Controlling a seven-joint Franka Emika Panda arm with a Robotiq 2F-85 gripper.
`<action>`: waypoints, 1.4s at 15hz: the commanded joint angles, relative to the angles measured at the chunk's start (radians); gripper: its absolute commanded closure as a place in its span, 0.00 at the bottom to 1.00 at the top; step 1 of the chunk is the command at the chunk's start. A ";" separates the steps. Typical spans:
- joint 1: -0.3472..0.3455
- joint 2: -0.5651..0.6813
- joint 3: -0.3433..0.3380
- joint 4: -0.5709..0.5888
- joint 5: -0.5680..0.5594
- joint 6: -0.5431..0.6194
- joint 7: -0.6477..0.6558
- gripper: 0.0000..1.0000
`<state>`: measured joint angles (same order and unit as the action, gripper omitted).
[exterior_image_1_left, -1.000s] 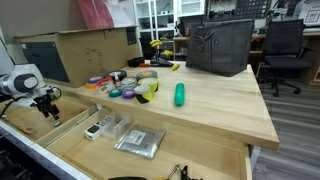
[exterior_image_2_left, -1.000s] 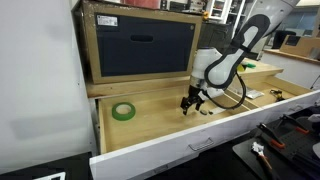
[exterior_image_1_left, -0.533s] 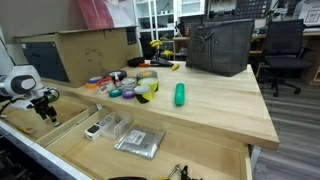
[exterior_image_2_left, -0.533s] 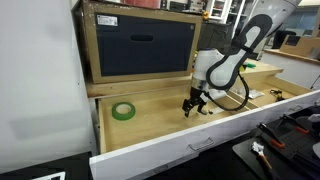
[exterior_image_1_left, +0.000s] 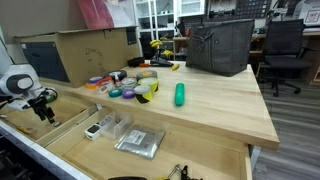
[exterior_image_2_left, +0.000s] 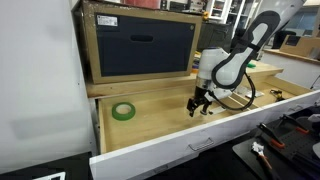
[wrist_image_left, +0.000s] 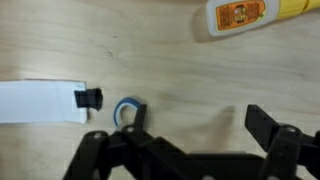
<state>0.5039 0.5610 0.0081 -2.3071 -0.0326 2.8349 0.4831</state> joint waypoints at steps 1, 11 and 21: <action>0.036 -0.052 -0.044 -0.054 -0.005 0.002 0.050 0.00; 0.034 -0.038 -0.078 -0.050 -0.051 0.013 0.007 0.00; 0.025 -0.016 -0.088 -0.025 -0.078 0.042 -0.003 0.00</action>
<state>0.5301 0.5450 -0.0719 -2.3351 -0.0996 2.8526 0.4940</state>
